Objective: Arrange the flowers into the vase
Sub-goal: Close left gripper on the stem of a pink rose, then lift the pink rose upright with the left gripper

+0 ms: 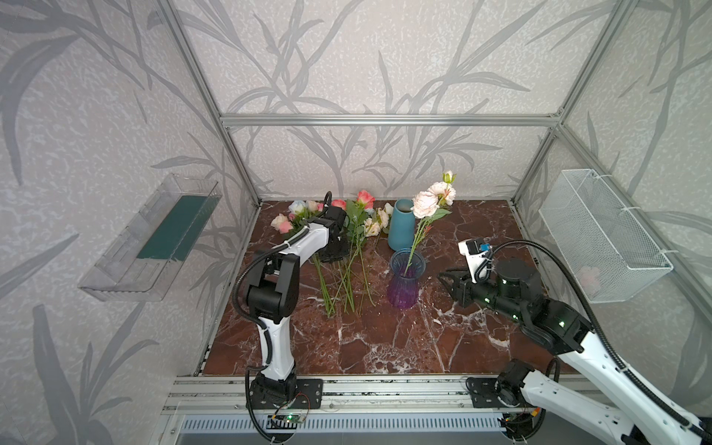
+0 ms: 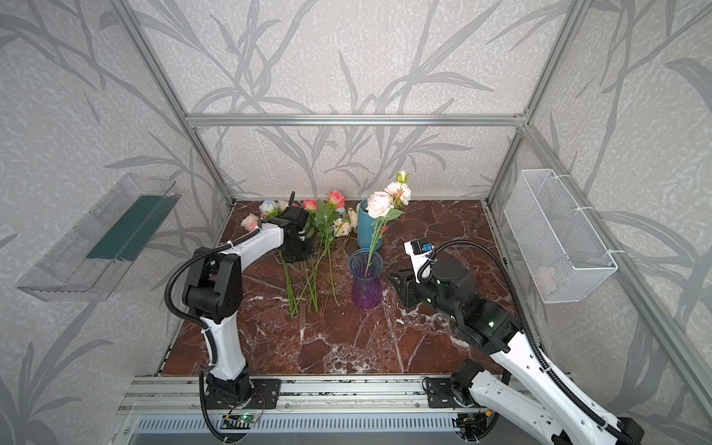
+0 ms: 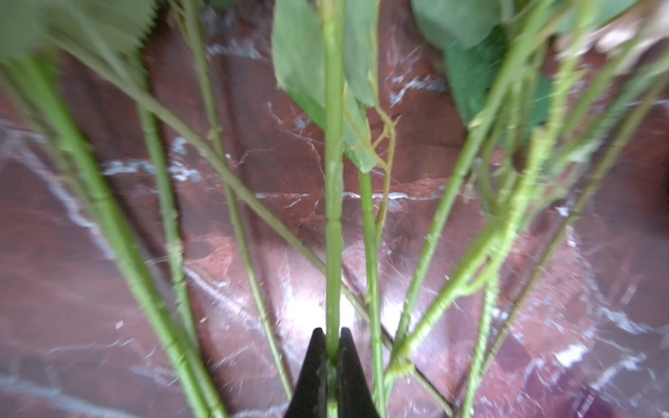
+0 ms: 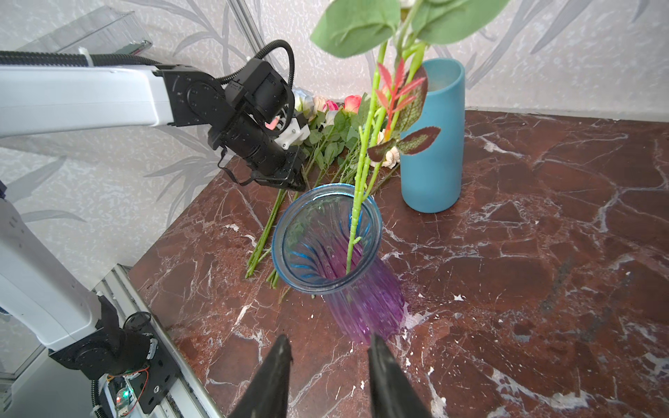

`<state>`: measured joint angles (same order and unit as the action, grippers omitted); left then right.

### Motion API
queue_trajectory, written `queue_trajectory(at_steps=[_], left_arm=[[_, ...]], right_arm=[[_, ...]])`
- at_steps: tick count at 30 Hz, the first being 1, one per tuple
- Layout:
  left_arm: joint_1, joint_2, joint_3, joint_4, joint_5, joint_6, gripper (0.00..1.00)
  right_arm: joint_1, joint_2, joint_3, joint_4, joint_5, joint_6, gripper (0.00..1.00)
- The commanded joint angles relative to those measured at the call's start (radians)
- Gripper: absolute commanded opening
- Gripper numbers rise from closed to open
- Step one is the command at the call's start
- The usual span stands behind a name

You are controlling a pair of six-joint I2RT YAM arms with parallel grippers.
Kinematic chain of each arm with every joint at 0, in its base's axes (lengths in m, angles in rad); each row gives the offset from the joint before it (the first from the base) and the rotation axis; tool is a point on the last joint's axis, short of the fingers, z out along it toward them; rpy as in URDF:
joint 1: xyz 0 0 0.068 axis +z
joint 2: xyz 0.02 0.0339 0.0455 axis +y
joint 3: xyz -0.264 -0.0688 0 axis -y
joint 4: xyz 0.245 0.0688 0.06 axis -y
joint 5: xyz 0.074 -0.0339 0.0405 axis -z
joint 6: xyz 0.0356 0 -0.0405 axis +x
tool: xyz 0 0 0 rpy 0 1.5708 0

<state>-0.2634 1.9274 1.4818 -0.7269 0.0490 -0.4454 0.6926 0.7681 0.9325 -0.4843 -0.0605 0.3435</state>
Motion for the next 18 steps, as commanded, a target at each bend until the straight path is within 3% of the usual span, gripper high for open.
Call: queue_trajectory(at_steps=[1, 8, 11, 18], left_arm=[[0.001, -0.139, 0.026, -0.025, -0.034, 0.021, 0.0], [-0.001, -0.333, -0.031, 0.043, -0.052, 0.071, 0.0], [-0.007, -0.431, -0.076, 0.117, -0.01, 0.1, 0.0], [-0.151, -0.769, -0.293, 0.433, 0.086, 0.255, 0.0]], right_arm=[[-0.004, -0.013, 0.054, -0.028, 0.017, -0.02, 0.37], [-0.004, 0.018, 0.115, -0.025, 0.006, -0.024, 0.37], [-0.004, 0.032, 0.141, -0.01, -0.014, -0.023, 0.37], [0.036, 0.052, 0.22, 0.061, -0.033, -0.001, 0.34]])
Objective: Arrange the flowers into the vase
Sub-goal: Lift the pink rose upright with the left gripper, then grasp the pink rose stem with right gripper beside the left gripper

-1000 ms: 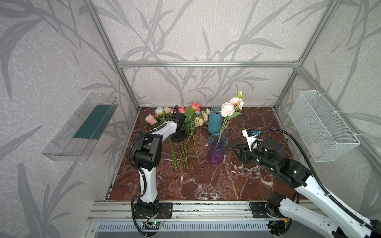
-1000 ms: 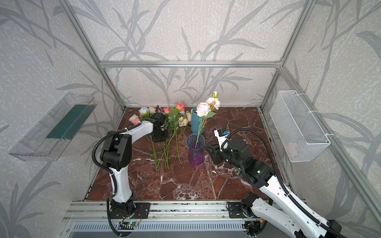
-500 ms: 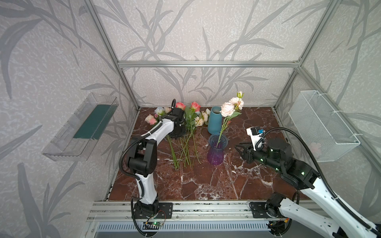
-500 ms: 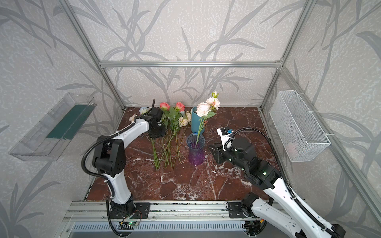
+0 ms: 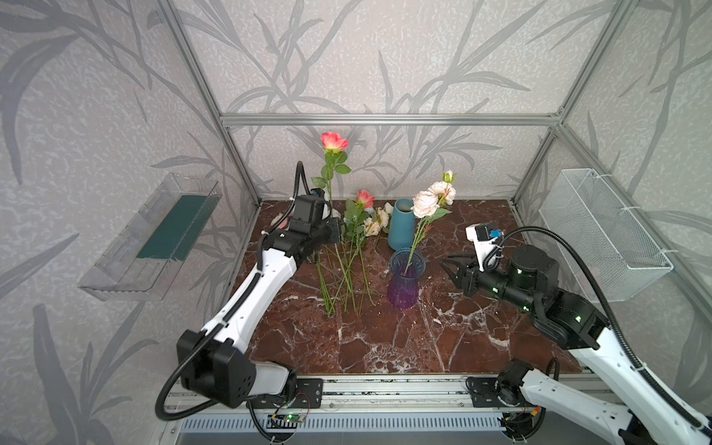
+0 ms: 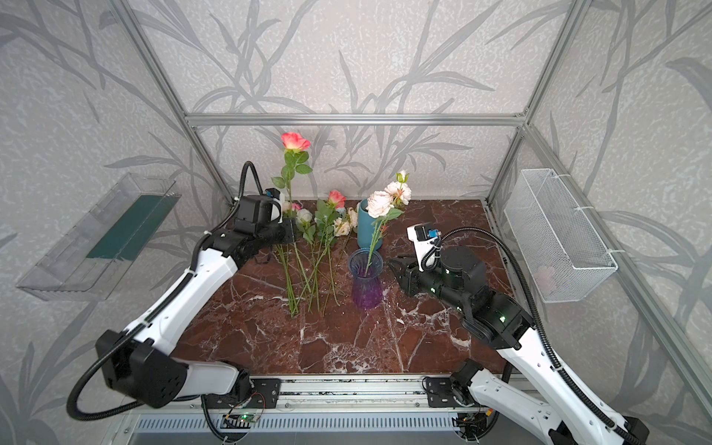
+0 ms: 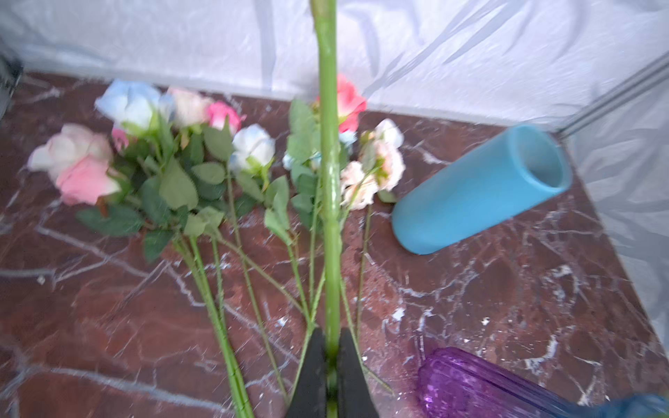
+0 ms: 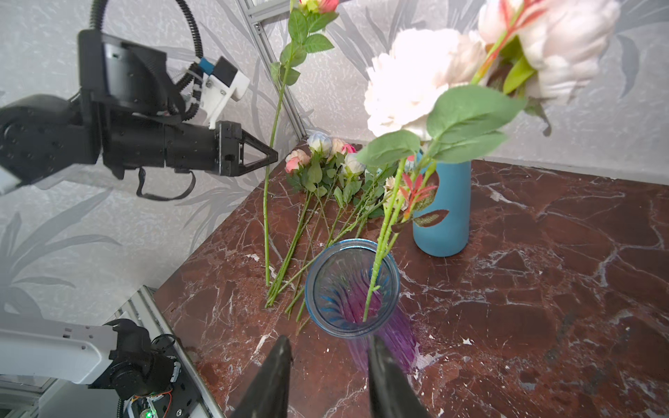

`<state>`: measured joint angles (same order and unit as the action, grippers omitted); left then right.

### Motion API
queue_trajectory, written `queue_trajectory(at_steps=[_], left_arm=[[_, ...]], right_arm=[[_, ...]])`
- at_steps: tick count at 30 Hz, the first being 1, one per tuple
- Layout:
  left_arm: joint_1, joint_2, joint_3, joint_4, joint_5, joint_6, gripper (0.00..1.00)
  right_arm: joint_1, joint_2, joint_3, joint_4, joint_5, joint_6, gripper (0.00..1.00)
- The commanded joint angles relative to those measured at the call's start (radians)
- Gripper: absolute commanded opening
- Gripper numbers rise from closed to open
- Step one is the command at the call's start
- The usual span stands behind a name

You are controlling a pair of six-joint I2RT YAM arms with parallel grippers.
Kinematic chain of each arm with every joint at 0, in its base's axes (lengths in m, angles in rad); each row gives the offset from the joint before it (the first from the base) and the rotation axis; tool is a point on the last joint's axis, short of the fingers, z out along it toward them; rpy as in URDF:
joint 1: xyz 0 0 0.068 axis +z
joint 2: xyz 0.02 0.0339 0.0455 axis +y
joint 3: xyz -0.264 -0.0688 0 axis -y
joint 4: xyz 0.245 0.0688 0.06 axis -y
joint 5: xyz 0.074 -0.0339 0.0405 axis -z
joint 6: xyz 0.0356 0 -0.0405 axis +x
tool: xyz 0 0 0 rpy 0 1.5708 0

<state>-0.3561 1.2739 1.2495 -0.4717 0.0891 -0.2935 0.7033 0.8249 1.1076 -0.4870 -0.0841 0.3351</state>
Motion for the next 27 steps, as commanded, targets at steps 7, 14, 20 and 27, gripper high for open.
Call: queue_trajectory(at_steps=[7, 14, 20, 27], left_arm=[[-0.153, -0.309, -0.195, 0.36, 0.171, 0.143, 0.0], [-0.206, -0.317, -0.199, 0.376, 0.257, 0.132, 0.0], [-0.226, -0.326, -0.208, 0.386, 0.254, 0.131, 0.0], [-0.231, -0.315, -0.219, 0.406, 0.258, 0.111, 0.0]], right_arm=[[0.131, 0.048, 0.126, 0.152, 0.029, 0.002, 0.35], [0.211, 0.248, 0.25, 0.269, -0.009, -0.026, 0.43], [0.212, 0.442, 0.362, 0.342, -0.044, -0.017, 0.44], [0.212, 0.571, 0.429, 0.396, -0.039, -0.007, 0.4]])
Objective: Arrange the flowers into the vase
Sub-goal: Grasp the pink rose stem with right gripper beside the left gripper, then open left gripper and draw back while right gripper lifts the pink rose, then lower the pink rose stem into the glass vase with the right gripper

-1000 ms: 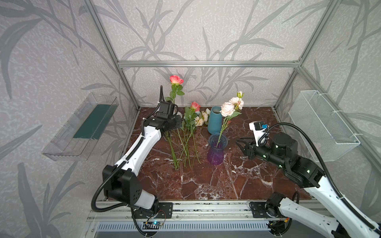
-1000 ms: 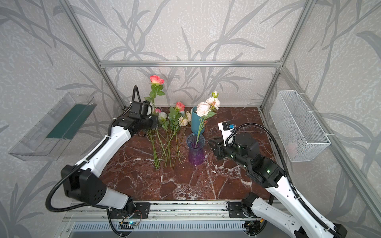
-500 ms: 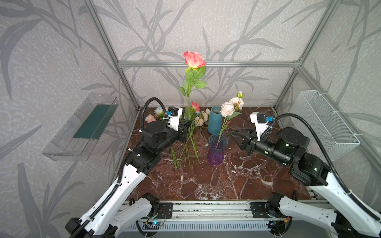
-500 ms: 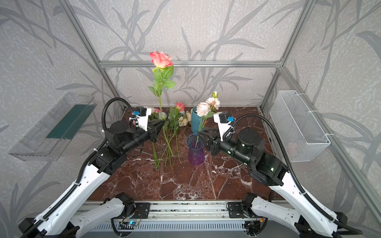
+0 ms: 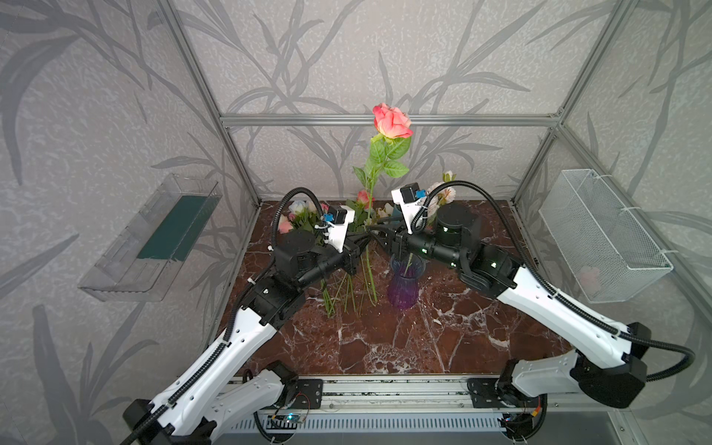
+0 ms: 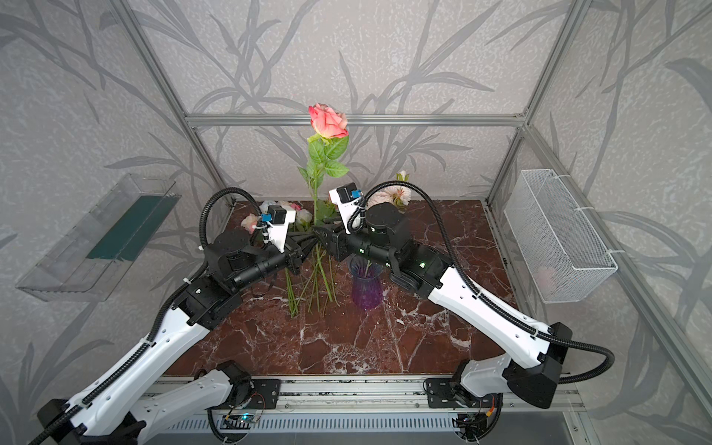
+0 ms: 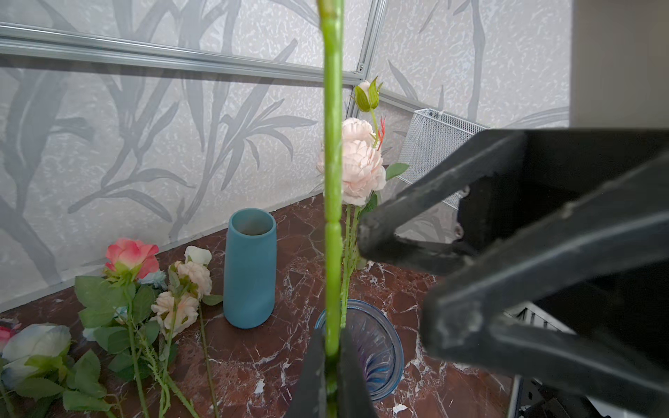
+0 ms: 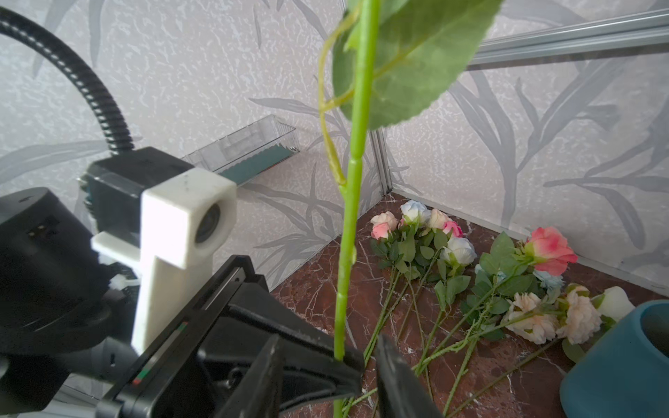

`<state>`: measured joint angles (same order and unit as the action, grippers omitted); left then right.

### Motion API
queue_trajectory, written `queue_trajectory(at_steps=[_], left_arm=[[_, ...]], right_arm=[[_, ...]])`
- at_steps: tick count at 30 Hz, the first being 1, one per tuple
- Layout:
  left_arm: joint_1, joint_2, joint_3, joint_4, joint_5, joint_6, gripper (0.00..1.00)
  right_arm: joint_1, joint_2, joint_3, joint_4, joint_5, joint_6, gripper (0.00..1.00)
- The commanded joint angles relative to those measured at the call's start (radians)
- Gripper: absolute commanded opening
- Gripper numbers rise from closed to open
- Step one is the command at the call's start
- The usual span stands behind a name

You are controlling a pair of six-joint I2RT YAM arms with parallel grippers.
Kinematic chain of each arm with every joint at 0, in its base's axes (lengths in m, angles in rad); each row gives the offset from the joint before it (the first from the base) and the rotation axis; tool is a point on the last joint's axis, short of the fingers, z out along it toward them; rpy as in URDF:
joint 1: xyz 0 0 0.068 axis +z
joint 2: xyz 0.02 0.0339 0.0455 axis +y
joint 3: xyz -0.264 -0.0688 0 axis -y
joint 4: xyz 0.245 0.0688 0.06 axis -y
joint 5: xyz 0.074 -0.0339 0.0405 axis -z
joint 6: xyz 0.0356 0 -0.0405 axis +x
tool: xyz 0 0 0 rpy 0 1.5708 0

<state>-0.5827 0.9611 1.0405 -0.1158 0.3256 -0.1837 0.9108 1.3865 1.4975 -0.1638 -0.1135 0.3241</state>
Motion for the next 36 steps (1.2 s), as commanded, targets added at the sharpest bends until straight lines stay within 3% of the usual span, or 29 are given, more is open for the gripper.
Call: queue_trajectory(at_steps=[1, 5, 10, 13, 16, 18, 21, 30, 36], left_arm=[[-0.005, -0.002, -0.01, 0.05, 0.024, 0.0, 0.0], [-0.004, -0.009, -0.013, 0.054, 0.023, 0.002, 0.0], [-0.005, -0.009, -0.013, 0.053, 0.021, 0.001, 0.0], [-0.005, -0.01, -0.016, 0.054, 0.015, 0.002, 0.02], [-0.005, -0.018, -0.023, 0.061, 0.001, -0.001, 0.28], [-0.005, -0.03, -0.038, 0.076, -0.027, -0.005, 0.57], [-0.004, -0.058, -0.065, 0.105, -0.09, -0.005, 0.72], [-0.004, -0.211, -0.222, 0.289, -0.474, -0.028, 0.77], [-0.004, -0.23, -0.24, 0.307, -0.528, -0.035, 0.77]], right_arm=[[0.005, 0.017, 0.043, 0.075, -0.001, 0.006, 0.38], [0.005, 0.045, 0.055, 0.092, 0.014, 0.0, 0.32], [0.005, 0.059, 0.068, 0.104, 0.011, 0.004, 0.09], [0.005, 0.053, 0.06, 0.119, 0.006, 0.007, 0.01], [0.005, 0.046, 0.061, 0.124, 0.002, -0.004, 0.0], [0.005, 0.039, 0.06, 0.123, 0.007, -0.018, 0.0], [0.005, 0.015, 0.054, 0.113, 0.044, -0.059, 0.0], [0.001, -0.12, 0.026, 0.114, 0.234, -0.247, 0.0], [-0.023, -0.147, 0.001, 0.115, 0.306, -0.309, 0.0]])
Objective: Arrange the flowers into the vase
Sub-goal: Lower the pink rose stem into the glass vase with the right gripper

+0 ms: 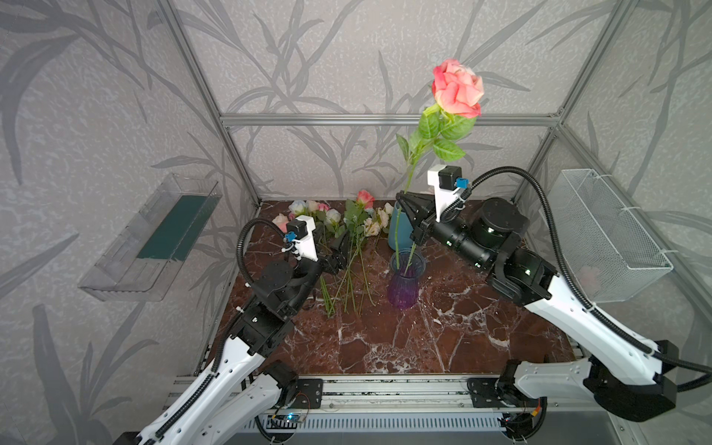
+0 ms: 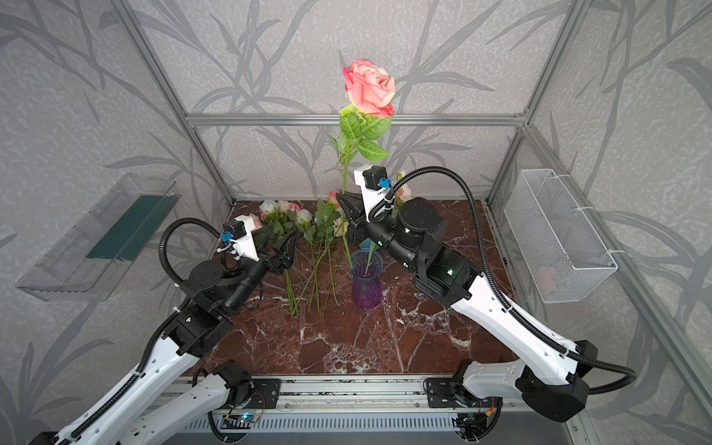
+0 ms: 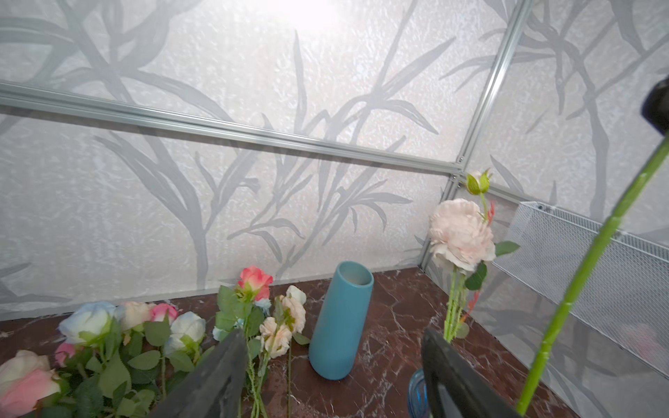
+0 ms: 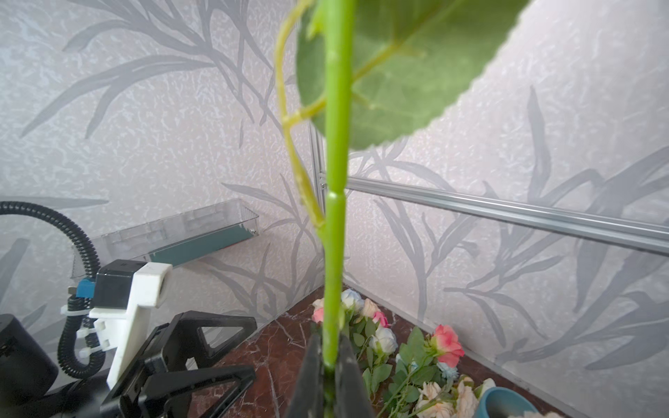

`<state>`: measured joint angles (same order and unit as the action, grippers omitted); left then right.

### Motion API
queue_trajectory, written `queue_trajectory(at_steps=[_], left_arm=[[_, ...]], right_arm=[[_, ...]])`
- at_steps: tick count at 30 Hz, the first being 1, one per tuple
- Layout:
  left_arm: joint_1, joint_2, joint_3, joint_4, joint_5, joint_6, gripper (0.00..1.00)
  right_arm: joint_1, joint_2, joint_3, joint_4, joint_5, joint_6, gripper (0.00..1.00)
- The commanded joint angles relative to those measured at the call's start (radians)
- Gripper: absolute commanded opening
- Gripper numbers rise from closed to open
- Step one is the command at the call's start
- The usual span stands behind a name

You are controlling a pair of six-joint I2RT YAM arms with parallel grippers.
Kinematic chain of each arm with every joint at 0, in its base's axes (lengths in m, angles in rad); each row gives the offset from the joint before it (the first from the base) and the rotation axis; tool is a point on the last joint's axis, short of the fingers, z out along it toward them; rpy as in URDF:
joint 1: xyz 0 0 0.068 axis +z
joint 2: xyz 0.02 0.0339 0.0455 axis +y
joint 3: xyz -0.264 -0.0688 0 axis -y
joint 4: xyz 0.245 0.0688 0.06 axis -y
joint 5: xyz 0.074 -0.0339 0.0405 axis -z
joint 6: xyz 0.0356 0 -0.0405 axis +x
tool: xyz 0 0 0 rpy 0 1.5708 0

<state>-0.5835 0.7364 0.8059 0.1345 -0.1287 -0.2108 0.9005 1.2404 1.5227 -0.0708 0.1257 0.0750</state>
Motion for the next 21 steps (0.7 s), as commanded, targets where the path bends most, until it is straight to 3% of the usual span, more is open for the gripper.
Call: queue_trajectory(at_steps=[1, 21], left_arm=[[-0.004, -0.002, -0.004, 0.055, -0.071, -0.01, 0.77], [-0.004, 0.034, 0.022, 0.013, -0.079, 0.003, 0.77]], right_arm=[[-0.02, -0.001, -0.032, 0.021, 0.072, -0.058, 0.0], [-0.072, 0.006, -0.299, -0.021, 0.088, 0.054, 0.03]])
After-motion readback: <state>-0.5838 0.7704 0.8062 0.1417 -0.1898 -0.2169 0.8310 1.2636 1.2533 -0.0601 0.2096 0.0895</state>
